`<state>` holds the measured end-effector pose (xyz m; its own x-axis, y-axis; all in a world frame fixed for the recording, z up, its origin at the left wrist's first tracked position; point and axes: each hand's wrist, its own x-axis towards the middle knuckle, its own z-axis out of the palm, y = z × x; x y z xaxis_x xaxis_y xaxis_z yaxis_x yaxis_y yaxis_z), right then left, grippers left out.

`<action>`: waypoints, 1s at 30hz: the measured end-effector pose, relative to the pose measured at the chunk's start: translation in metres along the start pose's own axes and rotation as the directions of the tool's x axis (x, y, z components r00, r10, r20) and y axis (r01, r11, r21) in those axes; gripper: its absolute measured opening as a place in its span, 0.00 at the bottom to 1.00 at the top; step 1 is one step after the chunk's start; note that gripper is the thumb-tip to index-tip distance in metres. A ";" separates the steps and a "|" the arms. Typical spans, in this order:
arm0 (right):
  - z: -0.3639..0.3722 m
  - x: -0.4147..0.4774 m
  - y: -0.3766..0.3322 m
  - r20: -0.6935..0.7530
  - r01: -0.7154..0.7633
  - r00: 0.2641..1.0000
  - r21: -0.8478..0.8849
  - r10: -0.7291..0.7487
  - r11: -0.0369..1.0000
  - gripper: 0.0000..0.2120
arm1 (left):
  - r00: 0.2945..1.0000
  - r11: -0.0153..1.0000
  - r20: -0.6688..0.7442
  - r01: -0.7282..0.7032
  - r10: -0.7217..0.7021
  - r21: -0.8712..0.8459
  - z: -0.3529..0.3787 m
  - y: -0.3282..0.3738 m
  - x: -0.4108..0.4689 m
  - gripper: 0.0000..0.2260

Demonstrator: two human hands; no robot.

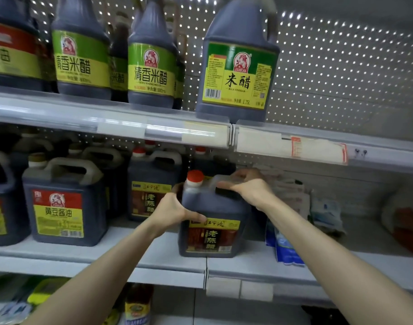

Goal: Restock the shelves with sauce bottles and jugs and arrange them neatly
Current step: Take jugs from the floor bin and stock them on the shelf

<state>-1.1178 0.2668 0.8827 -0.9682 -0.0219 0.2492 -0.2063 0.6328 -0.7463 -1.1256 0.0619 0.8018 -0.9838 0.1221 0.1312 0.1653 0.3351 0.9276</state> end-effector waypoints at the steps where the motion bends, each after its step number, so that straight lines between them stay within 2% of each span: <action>1: 0.000 0.004 0.001 0.002 0.010 1.000 -0.006 -0.010 1.000 0.17 | 1.000 1.000 -0.003 -0.007 0.007 -0.006 0.000 0.000 0.001 0.21; 4: 0.004 0.007 0.004 -0.024 0.024 0.999 0.000 -0.024 1.000 0.17 | 1.000 0.999 -0.005 -0.018 0.018 -0.051 0.000 -0.002 0.002 0.22; 10: 0.017 0.005 0.021 -0.119 0.076 0.991 0.140 -0.060 0.987 0.20 | 0.998 0.987 0.037 -0.037 0.043 -0.157 0.001 -0.013 0.003 0.34; 14: 0.025 0.001 0.028 -0.152 0.075 0.987 0.227 -0.041 0.971 0.28 | 1.000 0.975 0.023 -0.004 0.009 -0.224 0.007 -0.016 -0.001 0.40; 17: 0.031 -0.007 0.037 -0.171 0.070 0.985 0.290 -0.020 0.954 0.34 | 1.000 0.974 0.013 0.019 -0.016 -0.224 0.013 -0.019 -0.007 0.33; 20: 0.042 -0.017 0.049 -0.157 0.004 0.986 0.324 0.050 0.946 0.38 | 1.000 0.975 0.006 0.024 -0.023 -0.219 0.017 -0.024 -0.011 0.30; 22: 0.046 -0.021 0.058 -0.139 -0.044 0.985 0.353 0.098 0.935 0.37 | 0.999 0.977 0.022 0.035 -0.031 -0.209 0.019 -0.026 -0.013 0.28; 25: 0.054 -0.027 0.070 -0.066 -0.113 0.986 0.404 0.152 0.908 0.29 | 0.998 0.975 0.034 0.054 -0.048 -0.216 0.021 -0.030 -0.016 0.27; 28: 0.058 -0.029 0.078 0.002 -0.183 0.980 0.405 0.199 0.896 0.34 | 0.999 0.969 0.017 0.050 -0.047 -0.240 0.022 -0.030 -0.015 0.25; 30: 0.056 -0.029 0.079 0.009 -0.168 0.983 0.415 0.181 0.894 0.33 | 0.999 0.970 0.004 0.034 -0.034 -0.241 0.023 -0.031 -0.014 0.25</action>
<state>-1.1144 0.2740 0.7821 -0.9908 0.0858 0.1044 -0.0802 0.2487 -0.9652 -1.1155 0.0715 0.7633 -0.9886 0.1143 0.0983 0.1103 0.1035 0.9885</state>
